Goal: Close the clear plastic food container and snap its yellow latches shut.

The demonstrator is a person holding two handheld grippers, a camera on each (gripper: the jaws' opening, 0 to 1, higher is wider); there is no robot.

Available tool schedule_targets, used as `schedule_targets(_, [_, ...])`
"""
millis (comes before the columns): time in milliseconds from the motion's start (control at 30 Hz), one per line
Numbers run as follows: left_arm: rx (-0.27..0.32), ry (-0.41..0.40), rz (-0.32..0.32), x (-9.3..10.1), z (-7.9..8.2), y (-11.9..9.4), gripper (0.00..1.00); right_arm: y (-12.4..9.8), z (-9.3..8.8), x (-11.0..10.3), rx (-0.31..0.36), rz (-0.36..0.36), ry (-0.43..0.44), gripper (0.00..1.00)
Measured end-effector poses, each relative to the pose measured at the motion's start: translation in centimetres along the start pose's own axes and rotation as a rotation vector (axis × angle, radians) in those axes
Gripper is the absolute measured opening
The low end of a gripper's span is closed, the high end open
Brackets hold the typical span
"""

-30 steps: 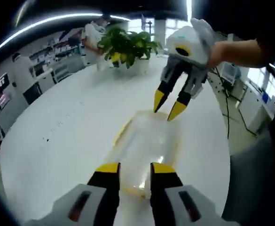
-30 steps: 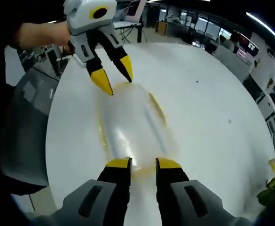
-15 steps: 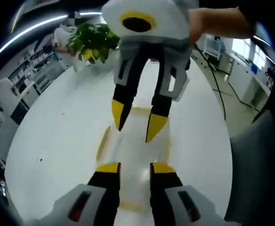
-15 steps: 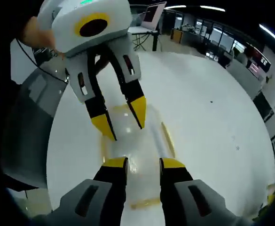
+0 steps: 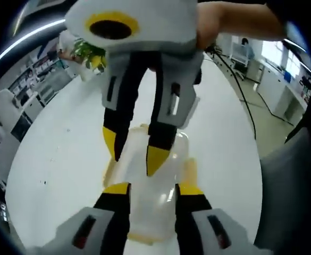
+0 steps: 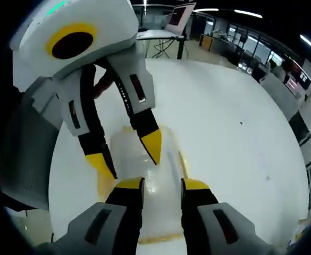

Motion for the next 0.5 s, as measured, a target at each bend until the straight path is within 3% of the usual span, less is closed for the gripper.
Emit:
schedule_targets(233, [-0.001, 0.027, -0.005, 1.1, 0.3, 0.0, 0.28, 0.1, 0.5, 0.1, -0.010, 0.010, -0.011, 0.24])
schedule_targets(333, [-0.021, 0.054, 0.008, 1.5, 0.1, 0.2, 0.28, 0.1, 0.8, 0.3, -0.021, 0.012, -0.022, 0.23])
schedule_targets(500, [-0.003, 0.068, 0.046, 1.8, 0.5, 0.1, 0.33, 0.2, 1.1, 0.8, -0.048, 0.018, -0.040, 0.24])
Point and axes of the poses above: the point that each gripper's makers call its tool centre point, and the gripper's own axes: y roughly forward along the fingers, x roughly to its right, z roughly out of its top, the point moved 8 cm from there along -y, roughly backward along the fingers, and after that the axes turned 14 degrees about -x, right-handed, at the moved point
